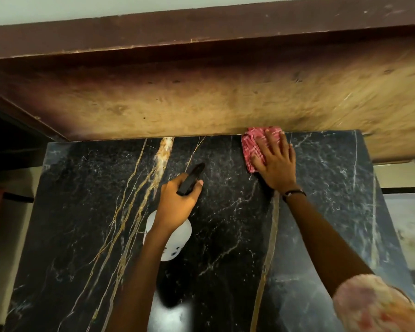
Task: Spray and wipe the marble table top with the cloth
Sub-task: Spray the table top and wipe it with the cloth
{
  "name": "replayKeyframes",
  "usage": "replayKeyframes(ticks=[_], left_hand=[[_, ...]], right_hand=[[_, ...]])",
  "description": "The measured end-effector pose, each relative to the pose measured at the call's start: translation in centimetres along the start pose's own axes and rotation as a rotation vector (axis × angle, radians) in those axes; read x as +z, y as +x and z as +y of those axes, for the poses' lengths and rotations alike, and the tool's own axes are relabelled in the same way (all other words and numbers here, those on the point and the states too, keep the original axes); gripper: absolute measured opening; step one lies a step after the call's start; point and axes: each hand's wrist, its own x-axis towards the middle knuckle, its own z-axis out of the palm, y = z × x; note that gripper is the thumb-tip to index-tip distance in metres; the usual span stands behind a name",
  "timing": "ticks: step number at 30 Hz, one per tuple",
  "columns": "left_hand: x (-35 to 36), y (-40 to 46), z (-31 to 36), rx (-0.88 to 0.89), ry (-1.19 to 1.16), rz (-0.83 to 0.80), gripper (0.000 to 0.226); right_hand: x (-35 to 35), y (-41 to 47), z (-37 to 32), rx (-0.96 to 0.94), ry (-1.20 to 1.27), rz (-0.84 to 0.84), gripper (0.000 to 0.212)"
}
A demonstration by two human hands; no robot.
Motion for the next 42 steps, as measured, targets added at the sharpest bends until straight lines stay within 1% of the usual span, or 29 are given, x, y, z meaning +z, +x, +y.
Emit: replayKeyframes(ticks=[2, 3, 5, 7, 9, 11, 13, 16, 18, 20, 22, 25, 27, 29, 31, 34, 37, 39, 42], left_hand=[[0.8, 0.0, 0.4, 0.014, 0.01, -0.012, 0.026], [1.1, 0.1, 0.6, 0.02, 0.029, -0.016, 0.028], [2.0, 0.1, 1.1, 0.031, 0.062, -0.015, 0.031], [2.9, 0.2, 1.6, 0.035, 0.063, -0.003, 0.03], [3.7, 0.4, 2.1, 0.05, 0.074, 0.007, 0.031], [4.6, 0.5, 2.4, 0.058, 0.101, 0.003, 0.031], [5.4, 0.5, 2.8, 0.057, 0.105, -0.002, 0.031], [6.5, 0.4, 3.4, 0.042, 0.095, -0.013, 0.03], [7.2, 0.3, 3.6, 0.03, 0.079, -0.02, 0.029], [8.2, 0.1, 3.9, 0.021, 0.072, -0.029, 0.029], [9.1, -0.1, 4.1, 0.017, 0.069, -0.033, 0.029], [10.4, -0.4, 4.3, 0.009, 0.06, -0.04, 0.025], [11.3, -0.6, 4.5, 0.012, 0.063, -0.035, 0.022], [11.9, -0.8, 4.7, 0.011, 0.055, -0.026, 0.018], [12.3, -1.0, 4.9, 0.013, 0.046, -0.034, 0.019], [12.7, -1.4, 4.8, 0.027, 0.041, -0.056, 0.023], [13.2, -1.9, 4.9, 0.044, 0.065, -0.063, 0.023], [13.6, -2.2, 5.1, 0.047, 0.069, -0.064, 0.024], [14.6, -2.8, 5.5, 0.064, 0.064, -0.069, 0.024]], right_hand=[[0.0, 2.3, -1.2, 0.061, 0.006, -0.004, 0.066], [0.2, 3.0, -2.1, 0.043, -0.007, -0.023, 0.067], [0.6, 3.1, -3.4, -0.072, -0.04, -0.062, 0.068], [0.9, 1.5, -3.5, -0.215, -0.06, -0.056, 0.065], [1.1, -1.3, -2.2, -0.328, -0.08, -0.046, 0.062], [0.8, -4.0, 0.7, -0.366, -0.07, -0.02, 0.06], [-0.1, -5.3, 4.3, -0.302, -0.033, 0.011, 0.062], [-1.3, -3.5, 8.4, -0.116, -0.013, 0.028, 0.066], [-1.5, -0.7, 8.9, 0.005, -0.001, 0.016, 0.067], [-1.5, 1.8, 7.6, 0.066, 0.016, 0.004, 0.07], [-1.0, 2.9, 5.5, 0.028, 0.022, -0.003, 0.072], [-0.2, 0.7, 2.9, -0.159, 0.01, 0.034, 0.064], [0.1, -2.6, 3.2, -0.26, -0.002, 0.036, 0.06], [0.0, -5.8, 5.3, -0.305, -0.01, 0.029, 0.059], [-0.6, -7.7, 8.7, -0.267, -0.006, 0.031, 0.061], [-1.6, -6.6, 12.8, -0.107, 0.007, 0.026, 0.067], [-2.3, -2.6, 12.7, 0.05, 0.043, 0.013, 0.07], [-2.1, -0.4, 11.3, 0.064, 0.031, -0.013, 0.071], [-1.5, -1.2, 9.9, -0.055, 0.003, -0.017, 0.067]])
